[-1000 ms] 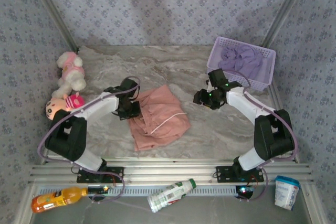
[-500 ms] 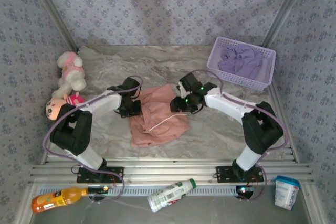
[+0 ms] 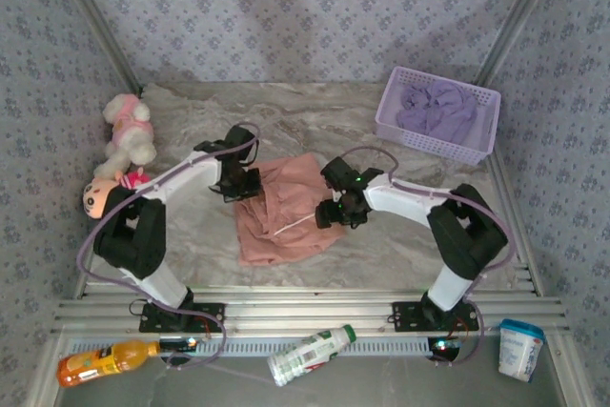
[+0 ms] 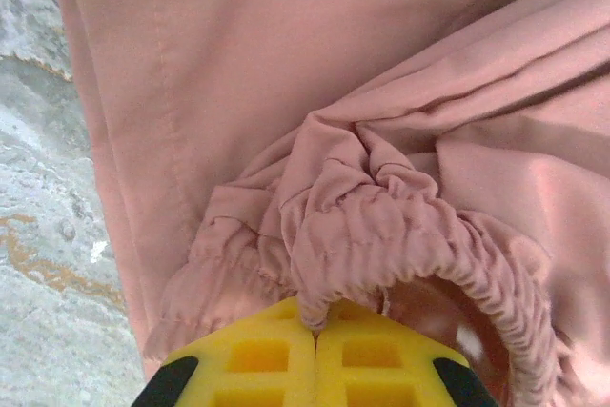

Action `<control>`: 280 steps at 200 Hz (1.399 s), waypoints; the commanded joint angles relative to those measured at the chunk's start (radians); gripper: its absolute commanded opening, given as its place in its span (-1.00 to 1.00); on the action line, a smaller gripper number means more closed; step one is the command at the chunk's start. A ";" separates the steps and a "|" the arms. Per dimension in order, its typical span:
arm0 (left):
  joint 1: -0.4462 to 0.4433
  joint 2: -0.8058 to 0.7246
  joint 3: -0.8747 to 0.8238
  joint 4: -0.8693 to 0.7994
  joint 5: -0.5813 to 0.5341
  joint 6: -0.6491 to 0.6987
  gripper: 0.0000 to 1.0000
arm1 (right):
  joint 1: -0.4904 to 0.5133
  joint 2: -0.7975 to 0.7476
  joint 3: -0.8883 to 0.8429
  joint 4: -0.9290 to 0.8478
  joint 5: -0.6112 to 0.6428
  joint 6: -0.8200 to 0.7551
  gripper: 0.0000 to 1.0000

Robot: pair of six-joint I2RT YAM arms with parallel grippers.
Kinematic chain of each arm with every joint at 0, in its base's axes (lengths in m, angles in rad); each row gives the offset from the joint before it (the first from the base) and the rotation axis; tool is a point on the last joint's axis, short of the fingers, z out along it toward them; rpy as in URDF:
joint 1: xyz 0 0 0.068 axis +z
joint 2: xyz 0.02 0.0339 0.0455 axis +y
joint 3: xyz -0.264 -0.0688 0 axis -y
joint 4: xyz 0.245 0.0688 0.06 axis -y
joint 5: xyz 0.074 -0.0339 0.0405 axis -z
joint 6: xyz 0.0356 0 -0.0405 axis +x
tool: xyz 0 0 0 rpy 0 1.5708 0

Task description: Fold and stack the mixed laundry pile

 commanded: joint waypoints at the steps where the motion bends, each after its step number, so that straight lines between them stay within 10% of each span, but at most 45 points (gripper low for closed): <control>1: 0.007 -0.109 0.043 -0.155 0.010 0.006 -1.00 | -0.009 0.028 0.046 -0.044 0.103 0.060 0.52; 112: 0.042 -0.098 -0.220 -0.070 -0.104 -0.018 -1.00 | -0.006 0.007 0.095 -0.083 0.060 0.058 0.60; 135: 0.040 -0.138 -0.128 -0.133 -0.131 0.003 -0.65 | -0.009 -0.052 0.136 -0.105 0.037 0.028 0.60; 165: 0.040 -0.189 -0.114 -0.113 -0.137 -0.006 -0.67 | -0.036 -0.082 0.157 -0.087 0.002 0.004 0.39; 210: 0.030 -0.080 -0.189 -0.038 -0.078 -0.026 -0.94 | -0.084 0.033 0.143 0.004 -0.042 -0.032 -0.56; 280: 0.020 0.214 -0.027 0.055 -0.050 -0.001 -1.00 | -0.005 0.126 0.116 -0.011 -0.034 -0.035 -0.62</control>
